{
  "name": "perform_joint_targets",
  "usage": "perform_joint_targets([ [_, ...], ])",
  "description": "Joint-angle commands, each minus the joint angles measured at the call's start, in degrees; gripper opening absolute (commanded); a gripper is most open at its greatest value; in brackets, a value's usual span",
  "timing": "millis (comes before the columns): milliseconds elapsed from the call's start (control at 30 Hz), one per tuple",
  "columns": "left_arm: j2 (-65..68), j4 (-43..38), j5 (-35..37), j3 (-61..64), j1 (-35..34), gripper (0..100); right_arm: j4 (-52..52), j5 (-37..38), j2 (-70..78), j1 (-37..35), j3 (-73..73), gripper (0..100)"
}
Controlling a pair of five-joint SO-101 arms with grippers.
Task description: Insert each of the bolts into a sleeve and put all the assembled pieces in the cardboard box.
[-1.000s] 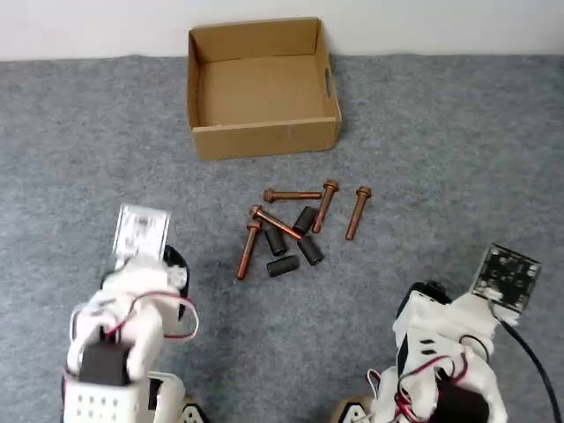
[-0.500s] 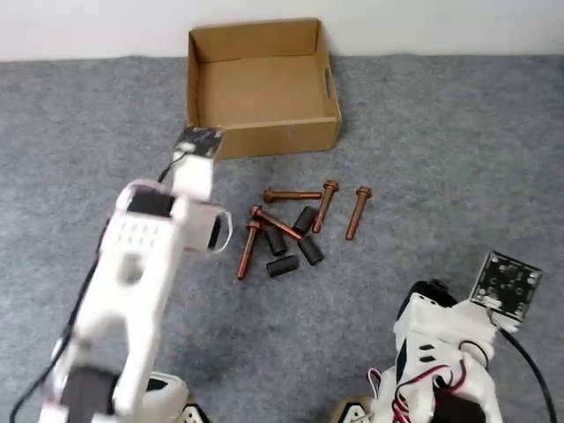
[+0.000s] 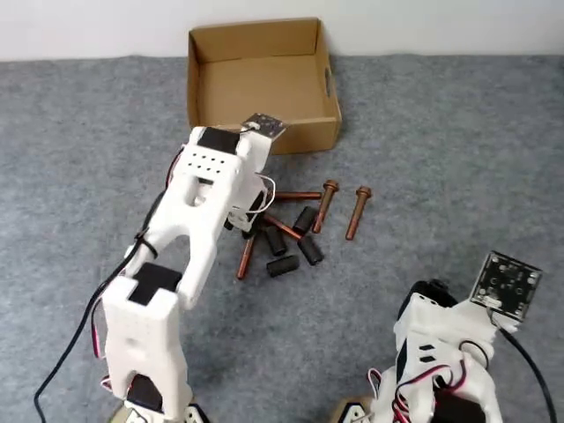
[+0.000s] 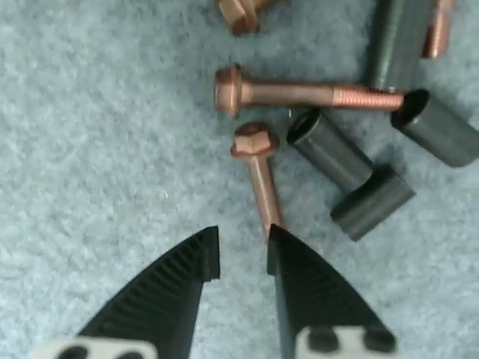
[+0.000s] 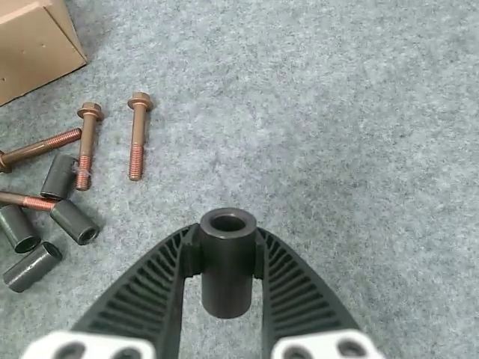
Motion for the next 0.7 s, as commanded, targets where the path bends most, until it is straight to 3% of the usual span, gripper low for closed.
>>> perform_joint_targets([
  [0, 1.6, 1.2, -0.8, -4.6, 0.5, 13, -1.5, 0.7, 0.3, 0.4, -0.3, 0.8],
  [333, 7.7, 0.5, 0.2, -7.3, 4.0, 13, -1.5, 0.7, 0.3, 0.4, 0.1, 0.8],
  [667, 12.7, -2.4, 1.1, -7.3, 1.4, 13, -1.5, 0.7, 0.3, 0.4, 0.1, 0.8],
])
